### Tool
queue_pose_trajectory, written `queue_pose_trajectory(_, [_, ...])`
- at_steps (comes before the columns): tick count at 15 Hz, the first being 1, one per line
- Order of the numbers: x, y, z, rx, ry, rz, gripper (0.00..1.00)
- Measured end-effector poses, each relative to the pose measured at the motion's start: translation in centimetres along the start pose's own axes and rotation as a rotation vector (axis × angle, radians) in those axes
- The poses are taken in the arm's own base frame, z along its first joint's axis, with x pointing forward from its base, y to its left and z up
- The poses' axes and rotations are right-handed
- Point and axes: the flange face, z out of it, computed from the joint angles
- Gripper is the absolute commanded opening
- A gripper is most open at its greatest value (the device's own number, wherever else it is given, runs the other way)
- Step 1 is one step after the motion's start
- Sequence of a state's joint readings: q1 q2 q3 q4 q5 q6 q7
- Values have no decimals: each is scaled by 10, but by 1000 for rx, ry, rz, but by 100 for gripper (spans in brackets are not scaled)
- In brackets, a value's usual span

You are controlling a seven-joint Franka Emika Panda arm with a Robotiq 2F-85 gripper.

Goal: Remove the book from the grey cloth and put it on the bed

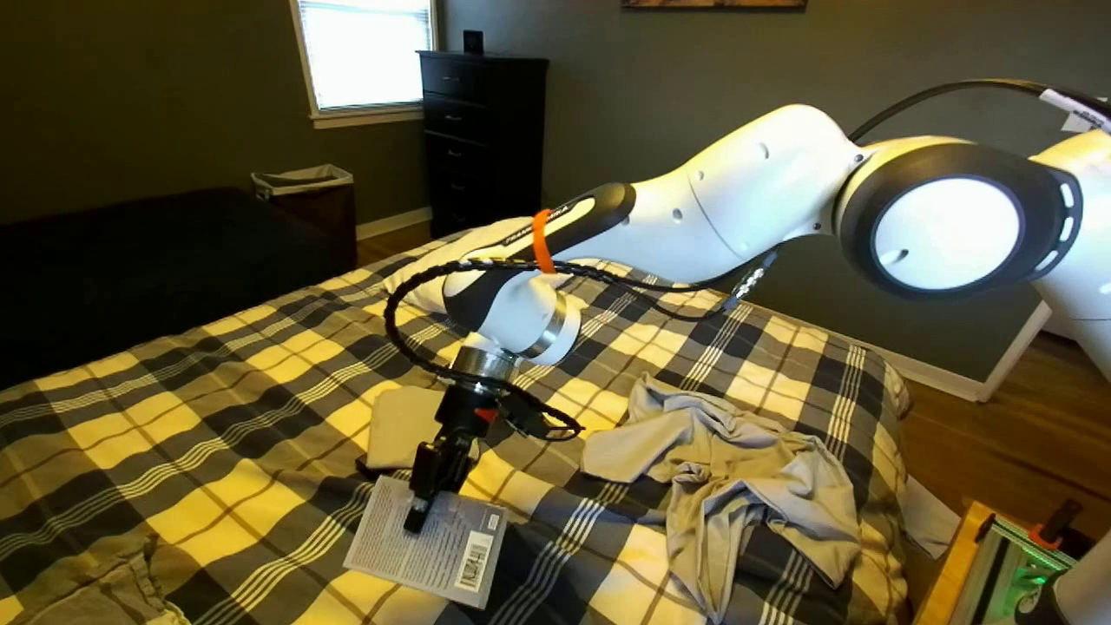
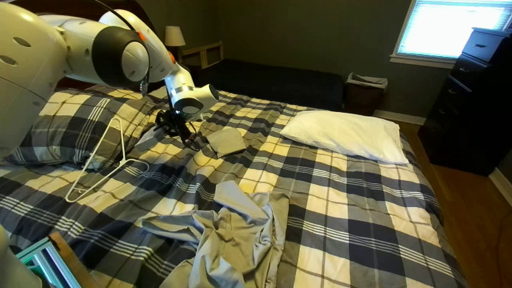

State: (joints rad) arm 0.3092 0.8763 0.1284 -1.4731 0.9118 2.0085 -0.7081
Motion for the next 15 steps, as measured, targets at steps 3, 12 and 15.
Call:
queue_pose_trajectory(3, [8,-1,26,-60,-61,144,8])
queue_pose_trajectory(12, [7,56,36,-258,-17,452,99])
queue_pose_trajectory(15, [24,21,-5,-380,100,437,100])
